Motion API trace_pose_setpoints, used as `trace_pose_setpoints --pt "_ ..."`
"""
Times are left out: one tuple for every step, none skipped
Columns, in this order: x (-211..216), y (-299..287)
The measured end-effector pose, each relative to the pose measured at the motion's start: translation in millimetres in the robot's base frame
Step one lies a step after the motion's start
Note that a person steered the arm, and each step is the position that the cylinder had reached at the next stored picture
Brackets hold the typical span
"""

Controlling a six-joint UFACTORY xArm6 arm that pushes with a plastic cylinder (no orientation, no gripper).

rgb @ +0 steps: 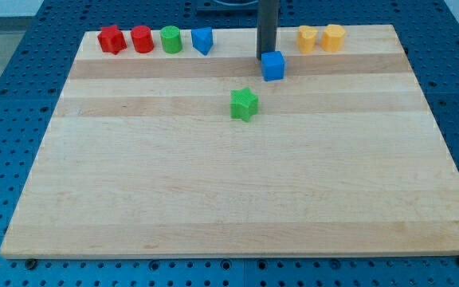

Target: Move the blue cube to the center

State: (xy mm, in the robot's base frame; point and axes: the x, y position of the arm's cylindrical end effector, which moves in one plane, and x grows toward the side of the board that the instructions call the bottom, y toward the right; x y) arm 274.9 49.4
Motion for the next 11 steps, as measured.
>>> trace_pose_setpoints --pt "16.2 3.2" --pt "32.8 6.4" --pt "41.5 15.7" --pt "42.0 31.2" --pt "51.3 34.2" --pt "69.5 34.2" --pt "86.1 34.2" --pt "103.8 34.2" --pt "116.7 34.2" --pt "117.4 40.0" --pt "117.4 65.2"
